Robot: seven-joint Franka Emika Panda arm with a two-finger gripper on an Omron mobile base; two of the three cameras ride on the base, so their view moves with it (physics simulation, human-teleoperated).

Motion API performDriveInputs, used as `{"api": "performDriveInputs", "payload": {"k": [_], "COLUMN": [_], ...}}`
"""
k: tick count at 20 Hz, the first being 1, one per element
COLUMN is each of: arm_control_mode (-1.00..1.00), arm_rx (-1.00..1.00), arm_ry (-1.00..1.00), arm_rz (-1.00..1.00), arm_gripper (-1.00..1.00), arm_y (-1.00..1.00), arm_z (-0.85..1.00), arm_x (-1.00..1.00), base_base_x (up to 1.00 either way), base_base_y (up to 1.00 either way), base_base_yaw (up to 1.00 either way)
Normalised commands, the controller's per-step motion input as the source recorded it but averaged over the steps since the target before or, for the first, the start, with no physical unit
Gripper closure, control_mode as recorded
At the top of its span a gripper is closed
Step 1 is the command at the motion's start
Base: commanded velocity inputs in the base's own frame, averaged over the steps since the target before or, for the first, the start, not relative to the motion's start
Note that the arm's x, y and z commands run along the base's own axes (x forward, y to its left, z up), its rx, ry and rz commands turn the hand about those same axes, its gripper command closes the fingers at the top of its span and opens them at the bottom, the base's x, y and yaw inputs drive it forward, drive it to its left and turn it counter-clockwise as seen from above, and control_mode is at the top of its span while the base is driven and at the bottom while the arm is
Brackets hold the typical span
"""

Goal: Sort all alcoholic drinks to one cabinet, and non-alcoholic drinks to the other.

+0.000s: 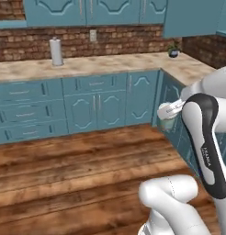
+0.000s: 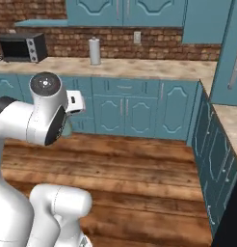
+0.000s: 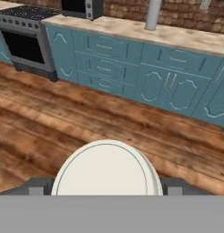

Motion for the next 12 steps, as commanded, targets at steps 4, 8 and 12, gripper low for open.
{"api": "performDriveInputs", "payload": {"k": [4, 8, 12], "arm_control_mode": [1.0, 1.0, 1.0], "arm_rx": [0.0, 0.0, 0.0], "arm_ry": [0.0, 0.0, 0.0], "arm_rz": [0.0, 0.0, 0.0], "arm_gripper": [1.0, 1.0, 1.0], "arm_y": [0.0, 0.0, 0.0], "arm_z": [0.0, 0.0, 0.0], "arm_x": [0.0, 0.0, 0.0], "base_base_x": [1.0, 0.95, 0.87], "base_base_y": [0.0, 0.0, 0.0], "base_base_yaw": [-0.51, -0.54, -0.59]}}
